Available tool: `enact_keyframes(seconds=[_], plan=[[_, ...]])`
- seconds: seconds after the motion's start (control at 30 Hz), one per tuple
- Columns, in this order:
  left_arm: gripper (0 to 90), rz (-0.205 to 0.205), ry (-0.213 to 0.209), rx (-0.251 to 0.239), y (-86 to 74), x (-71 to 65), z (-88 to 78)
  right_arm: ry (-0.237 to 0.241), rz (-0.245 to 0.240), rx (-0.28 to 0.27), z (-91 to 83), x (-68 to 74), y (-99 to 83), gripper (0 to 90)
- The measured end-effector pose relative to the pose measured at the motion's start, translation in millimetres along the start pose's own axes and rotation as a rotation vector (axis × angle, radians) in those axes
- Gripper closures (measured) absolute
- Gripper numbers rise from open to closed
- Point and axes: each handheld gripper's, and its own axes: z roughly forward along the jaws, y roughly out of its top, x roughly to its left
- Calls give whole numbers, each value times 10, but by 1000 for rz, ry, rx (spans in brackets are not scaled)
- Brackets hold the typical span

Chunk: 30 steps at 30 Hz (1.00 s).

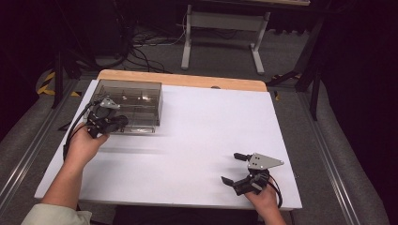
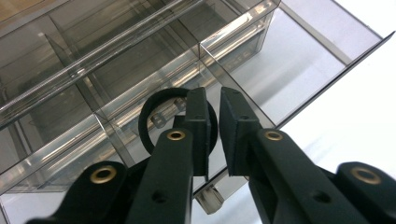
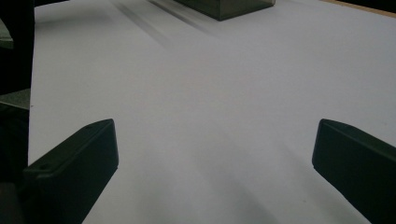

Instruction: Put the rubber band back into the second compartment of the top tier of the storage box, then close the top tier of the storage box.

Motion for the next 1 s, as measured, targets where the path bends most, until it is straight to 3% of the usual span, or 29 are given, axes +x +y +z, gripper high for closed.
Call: enact_keyframes(seconds=[0.37,0.5,0.67,1.0], plan=[[733,24,-10,-69,7,-36,-204,1,1,1,1,-1,1,8],[770,59,-55,-90,-5,-56,-315,1,2,0,0,0,0,8],[871,94,-96,-93,-34,-50,-378,-1,4,-1,-3,-1,0,8],[889,134,-105,-46,-144,17,-462,-4,9,-1,-1,-6,-1,8]])
